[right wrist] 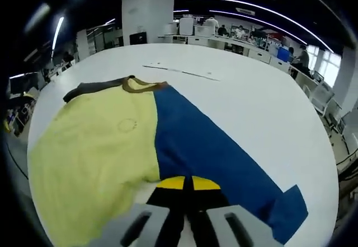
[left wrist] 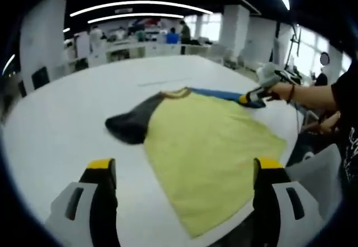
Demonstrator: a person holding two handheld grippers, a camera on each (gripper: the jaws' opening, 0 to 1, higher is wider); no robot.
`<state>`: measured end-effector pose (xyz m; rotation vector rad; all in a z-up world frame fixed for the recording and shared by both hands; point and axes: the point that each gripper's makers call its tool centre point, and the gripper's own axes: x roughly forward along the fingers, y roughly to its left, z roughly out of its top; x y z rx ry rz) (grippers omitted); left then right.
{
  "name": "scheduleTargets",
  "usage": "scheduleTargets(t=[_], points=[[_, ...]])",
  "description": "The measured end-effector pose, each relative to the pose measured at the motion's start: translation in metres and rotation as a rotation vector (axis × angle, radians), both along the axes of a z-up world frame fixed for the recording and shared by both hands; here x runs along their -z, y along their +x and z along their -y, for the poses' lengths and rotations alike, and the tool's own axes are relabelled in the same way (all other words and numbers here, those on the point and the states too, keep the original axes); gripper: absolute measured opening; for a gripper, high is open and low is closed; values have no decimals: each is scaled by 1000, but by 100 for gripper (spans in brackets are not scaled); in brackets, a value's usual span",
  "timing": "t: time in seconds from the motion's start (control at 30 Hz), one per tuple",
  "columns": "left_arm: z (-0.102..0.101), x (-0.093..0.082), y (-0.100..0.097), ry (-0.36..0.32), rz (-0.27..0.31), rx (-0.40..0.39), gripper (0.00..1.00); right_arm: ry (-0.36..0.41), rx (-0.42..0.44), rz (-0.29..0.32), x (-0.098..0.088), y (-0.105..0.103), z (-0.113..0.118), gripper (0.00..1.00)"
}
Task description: Fold the garment on the visible template until the final outline fits inside the template.
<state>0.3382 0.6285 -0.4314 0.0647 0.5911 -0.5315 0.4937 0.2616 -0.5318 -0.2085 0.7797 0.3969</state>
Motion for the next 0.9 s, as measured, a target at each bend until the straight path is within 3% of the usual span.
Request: scheduleTargets(t=[0.43, 0.57, 0.7, 0.9], points=[[-3, 1, -2, 2, -5, 1, 99, -53, 11, 3, 4, 4, 3, 0], [-2, 1, -3, 14, -5, 13, 99, -10, 25, -11, 2, 3, 1, 1], [-4, 0, -2, 29, -9, 22, 99, 109, 83, -17, -11, 1, 2, 16], [-5, -4, 1, 36, 0, 26, 99, 95, 88, -8, -28, -5, 22, 34]])
